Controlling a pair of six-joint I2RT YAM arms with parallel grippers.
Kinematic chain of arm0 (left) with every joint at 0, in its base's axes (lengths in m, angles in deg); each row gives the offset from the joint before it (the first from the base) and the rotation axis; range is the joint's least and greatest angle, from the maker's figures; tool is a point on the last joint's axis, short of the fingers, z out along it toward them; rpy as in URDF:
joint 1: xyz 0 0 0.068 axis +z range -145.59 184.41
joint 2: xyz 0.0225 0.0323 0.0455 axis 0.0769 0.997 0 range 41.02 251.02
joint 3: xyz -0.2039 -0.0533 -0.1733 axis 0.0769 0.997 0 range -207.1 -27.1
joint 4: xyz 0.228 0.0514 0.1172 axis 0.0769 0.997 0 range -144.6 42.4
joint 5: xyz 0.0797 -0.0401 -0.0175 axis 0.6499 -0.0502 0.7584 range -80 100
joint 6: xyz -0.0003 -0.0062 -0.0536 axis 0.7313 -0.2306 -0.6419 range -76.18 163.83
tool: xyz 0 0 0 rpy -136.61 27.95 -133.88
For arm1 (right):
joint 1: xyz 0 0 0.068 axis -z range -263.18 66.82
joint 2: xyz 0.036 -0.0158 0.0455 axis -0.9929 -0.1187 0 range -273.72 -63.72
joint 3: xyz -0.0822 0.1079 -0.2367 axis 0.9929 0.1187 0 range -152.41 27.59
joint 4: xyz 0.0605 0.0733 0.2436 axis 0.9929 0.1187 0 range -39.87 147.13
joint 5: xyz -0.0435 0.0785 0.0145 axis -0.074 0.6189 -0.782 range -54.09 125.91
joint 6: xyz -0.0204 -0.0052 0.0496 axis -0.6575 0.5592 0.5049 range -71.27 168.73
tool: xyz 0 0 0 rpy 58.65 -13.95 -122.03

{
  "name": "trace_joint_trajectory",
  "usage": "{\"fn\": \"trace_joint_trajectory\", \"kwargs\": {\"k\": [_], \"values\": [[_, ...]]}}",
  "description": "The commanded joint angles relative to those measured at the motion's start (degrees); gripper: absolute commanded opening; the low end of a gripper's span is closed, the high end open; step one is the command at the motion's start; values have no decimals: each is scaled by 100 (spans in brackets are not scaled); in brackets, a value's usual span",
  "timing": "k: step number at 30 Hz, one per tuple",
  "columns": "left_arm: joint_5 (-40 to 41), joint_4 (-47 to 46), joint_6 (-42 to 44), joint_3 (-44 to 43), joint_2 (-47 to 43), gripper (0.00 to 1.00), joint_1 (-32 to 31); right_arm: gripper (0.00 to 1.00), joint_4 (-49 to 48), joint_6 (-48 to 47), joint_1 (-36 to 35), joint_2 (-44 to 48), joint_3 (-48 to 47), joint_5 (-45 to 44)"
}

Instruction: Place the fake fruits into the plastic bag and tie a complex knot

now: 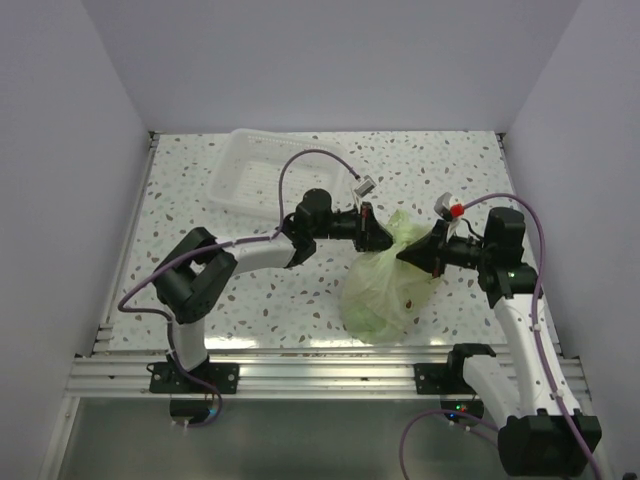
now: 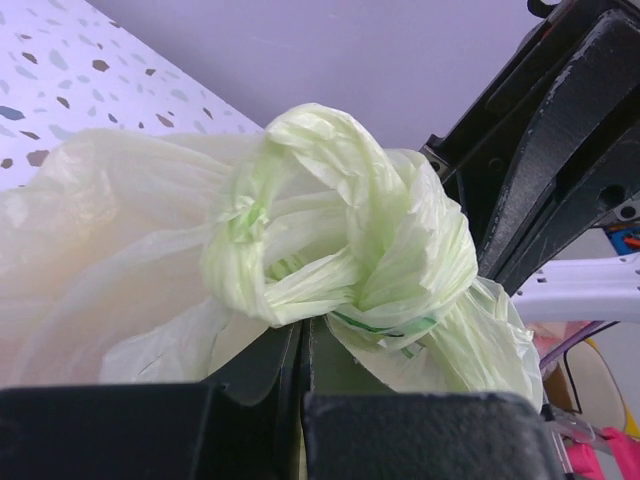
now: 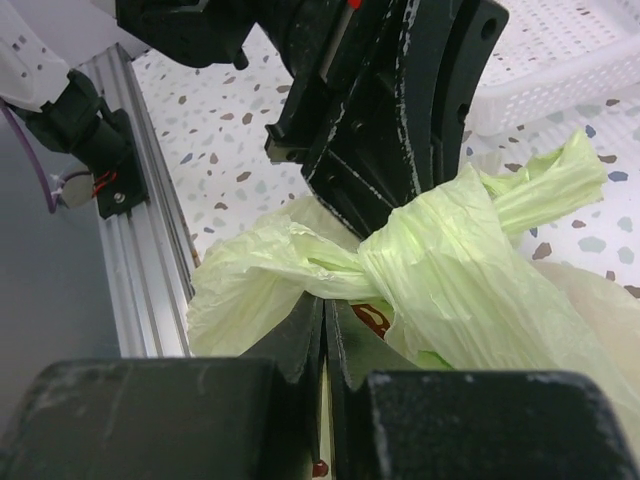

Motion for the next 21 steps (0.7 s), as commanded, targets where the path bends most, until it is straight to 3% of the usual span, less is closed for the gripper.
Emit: {"fn": "trace_joint_trajectory", "kwargs": {"k": [1,9,16,21], "values": [[307,264,487,2,-270,0,63,0,46,-39,-31,70,-204,467],[-228,-412,-48,-349,223,0,-280,0,-289,103,-31,-79,-169,451],[-510,-2054,-1206,-69,451,0,-359,0,-299,-2,-31,-264,-108,363],[-659,-2828,-1701,90,452,0,-350,27,491,-494,-31,-185,-222,20]]}}
